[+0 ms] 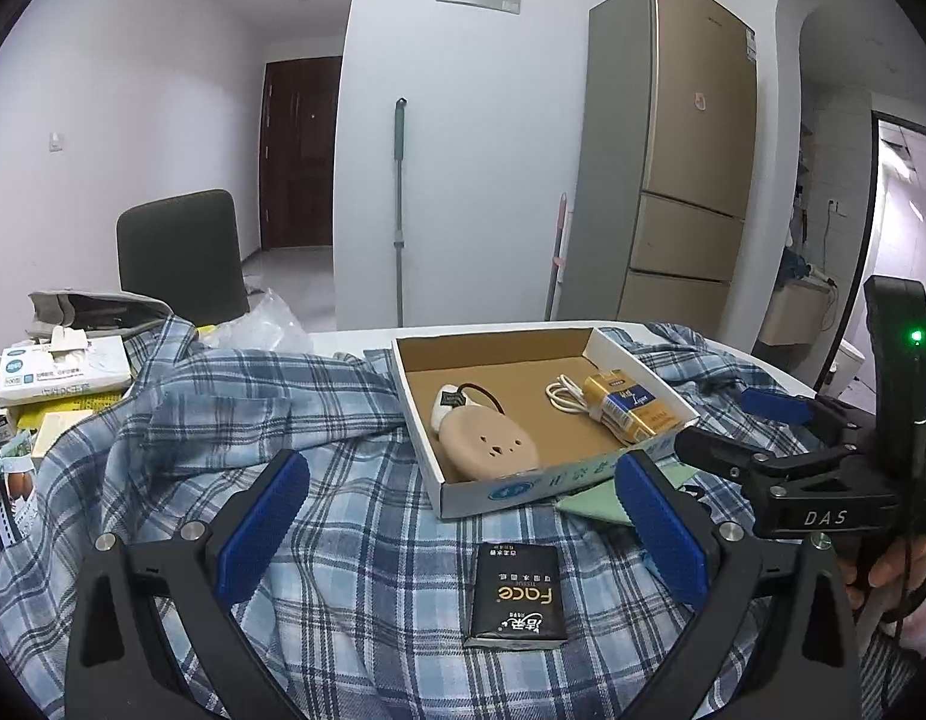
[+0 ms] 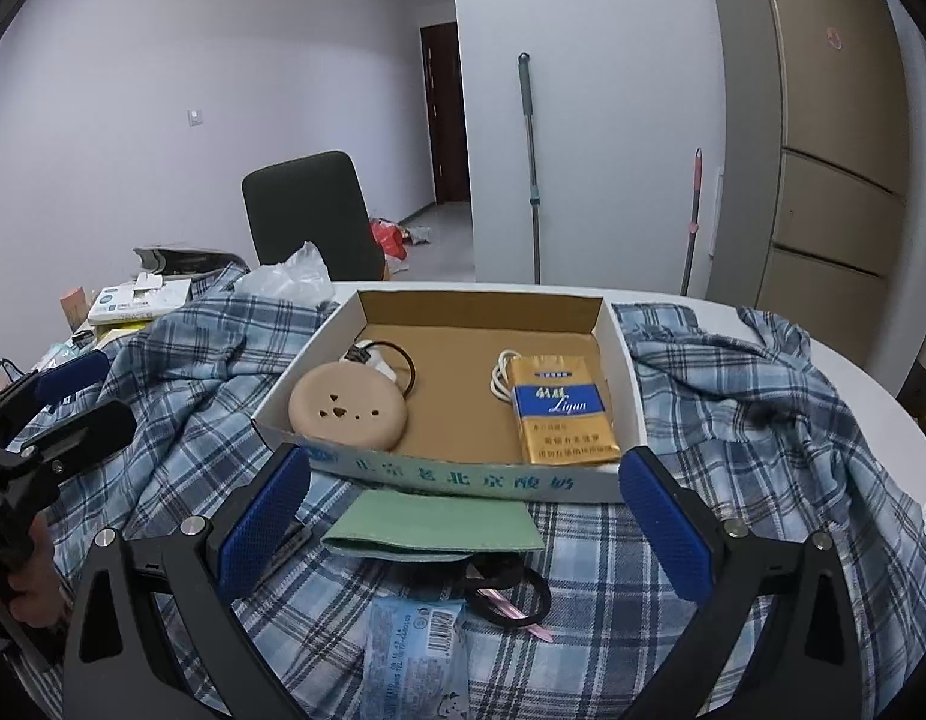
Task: Organize soft objects
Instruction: 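Withdraw both grippers from the box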
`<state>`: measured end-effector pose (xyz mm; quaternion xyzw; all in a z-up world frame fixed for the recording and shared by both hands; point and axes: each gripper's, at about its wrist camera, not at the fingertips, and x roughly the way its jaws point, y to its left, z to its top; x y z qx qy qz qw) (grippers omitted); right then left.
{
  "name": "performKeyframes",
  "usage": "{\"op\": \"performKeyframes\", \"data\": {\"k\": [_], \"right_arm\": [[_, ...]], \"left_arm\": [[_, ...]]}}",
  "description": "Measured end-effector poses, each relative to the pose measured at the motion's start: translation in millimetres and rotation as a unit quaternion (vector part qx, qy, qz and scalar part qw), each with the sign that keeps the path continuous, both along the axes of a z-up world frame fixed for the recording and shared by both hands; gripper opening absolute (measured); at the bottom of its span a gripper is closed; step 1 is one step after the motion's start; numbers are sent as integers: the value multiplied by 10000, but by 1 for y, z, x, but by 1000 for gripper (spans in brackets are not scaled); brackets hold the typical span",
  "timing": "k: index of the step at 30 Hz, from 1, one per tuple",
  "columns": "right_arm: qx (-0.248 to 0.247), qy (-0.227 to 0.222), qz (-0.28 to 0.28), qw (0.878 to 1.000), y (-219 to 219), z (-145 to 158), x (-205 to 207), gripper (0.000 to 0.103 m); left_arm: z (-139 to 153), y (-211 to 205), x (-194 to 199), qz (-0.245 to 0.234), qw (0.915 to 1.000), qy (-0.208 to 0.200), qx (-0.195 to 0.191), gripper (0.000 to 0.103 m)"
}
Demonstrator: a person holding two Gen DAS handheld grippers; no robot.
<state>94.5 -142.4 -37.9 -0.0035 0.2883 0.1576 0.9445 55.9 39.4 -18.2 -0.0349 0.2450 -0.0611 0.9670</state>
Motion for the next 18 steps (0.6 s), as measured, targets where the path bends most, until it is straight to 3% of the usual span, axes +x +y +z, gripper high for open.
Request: {"op": "performKeyframes", "data": {"k": [9, 18], "right_arm": [[-147, 233, 271, 9993, 11, -11, 3, 103], [-362, 941, 521, 9935, 21, -33, 17, 103]], "left_arm": [[-2, -3, 1, -9, 10000, 39, 45, 103], [-8, -1, 5, 49, 9999, 142, 36, 103]]}}
